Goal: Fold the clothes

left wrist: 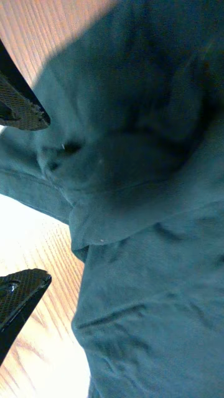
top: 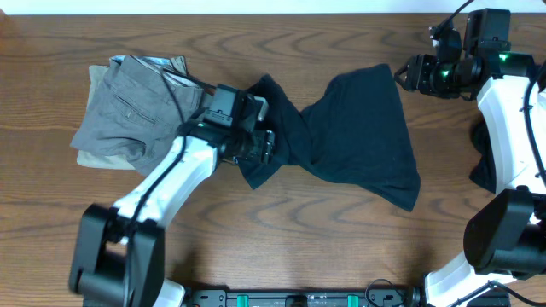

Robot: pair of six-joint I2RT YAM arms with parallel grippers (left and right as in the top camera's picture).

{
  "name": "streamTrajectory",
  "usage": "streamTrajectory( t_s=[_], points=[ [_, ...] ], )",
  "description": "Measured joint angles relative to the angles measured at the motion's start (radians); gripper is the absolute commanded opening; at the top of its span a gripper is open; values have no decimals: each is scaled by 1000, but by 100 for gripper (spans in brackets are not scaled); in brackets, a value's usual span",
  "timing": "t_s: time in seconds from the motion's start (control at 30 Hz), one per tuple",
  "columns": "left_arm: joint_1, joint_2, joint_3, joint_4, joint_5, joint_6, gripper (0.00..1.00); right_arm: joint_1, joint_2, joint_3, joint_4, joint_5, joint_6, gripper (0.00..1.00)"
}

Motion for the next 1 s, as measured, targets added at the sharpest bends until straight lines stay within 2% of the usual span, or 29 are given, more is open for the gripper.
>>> streamTrajectory(
  t_s=[0.27,0.63,0.8,0.9,1.0],
  points=[
    [-3,98,-2,8,64,0,72,0,0,0,14,0,0,57],
    [-3,108,-2,34,-5,-4,50,0,0,0,19,0,0,56],
    [-3,113,-2,32,-18,0,50,0,0,0,19,0,0,55],
    [-3,116,-2,20,-20,16,55,0,0,0,19,0,0,54],
    [-3,122,-2,-2,-39,30,53,0,0,0,18,0,0,54]
  ],
)
